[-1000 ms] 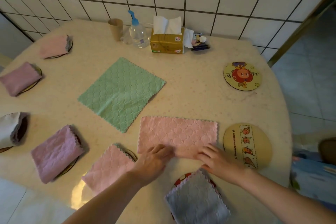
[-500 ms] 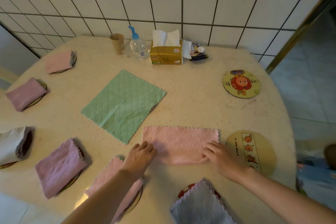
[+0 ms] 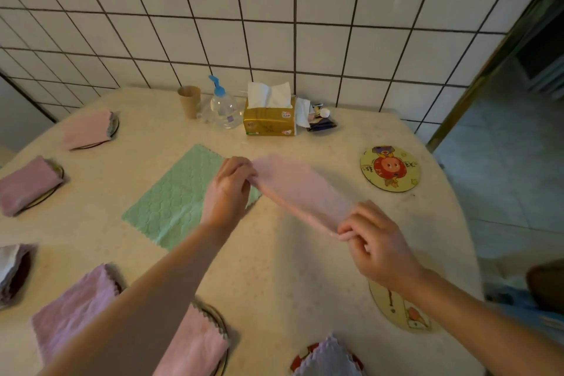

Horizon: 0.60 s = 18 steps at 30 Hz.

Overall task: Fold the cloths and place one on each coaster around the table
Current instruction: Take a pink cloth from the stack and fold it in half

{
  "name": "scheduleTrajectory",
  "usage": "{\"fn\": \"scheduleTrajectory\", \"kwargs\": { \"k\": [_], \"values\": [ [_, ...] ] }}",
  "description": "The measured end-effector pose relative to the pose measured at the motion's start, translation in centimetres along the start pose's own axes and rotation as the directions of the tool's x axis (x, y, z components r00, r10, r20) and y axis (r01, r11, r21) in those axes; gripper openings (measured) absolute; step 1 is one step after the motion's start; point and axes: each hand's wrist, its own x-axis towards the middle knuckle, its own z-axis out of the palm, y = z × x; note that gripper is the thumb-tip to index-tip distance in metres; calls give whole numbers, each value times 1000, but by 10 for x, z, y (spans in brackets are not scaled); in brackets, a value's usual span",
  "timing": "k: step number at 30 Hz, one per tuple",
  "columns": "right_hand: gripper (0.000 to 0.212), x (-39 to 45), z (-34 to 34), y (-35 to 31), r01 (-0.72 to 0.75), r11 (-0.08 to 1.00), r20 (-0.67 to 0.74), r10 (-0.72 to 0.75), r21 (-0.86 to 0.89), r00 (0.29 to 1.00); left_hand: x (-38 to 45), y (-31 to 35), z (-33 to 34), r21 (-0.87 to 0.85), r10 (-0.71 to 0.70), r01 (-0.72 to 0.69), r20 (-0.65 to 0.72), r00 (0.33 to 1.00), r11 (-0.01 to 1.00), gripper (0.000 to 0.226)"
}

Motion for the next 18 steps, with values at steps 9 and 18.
{"fn": "scheduleTrajectory", "kwargs": {
  "k": [9,18],
  "values": [
    [24,-93,104,3,-139,990,518,138,-37,844,-155,-5,50,93,9,-129,780,626,987,82],
    [12,-94,109,0,5,999,585,24,-47,811,-189,3,66,90,108,-286,787,607,954,65]
  ]
}}
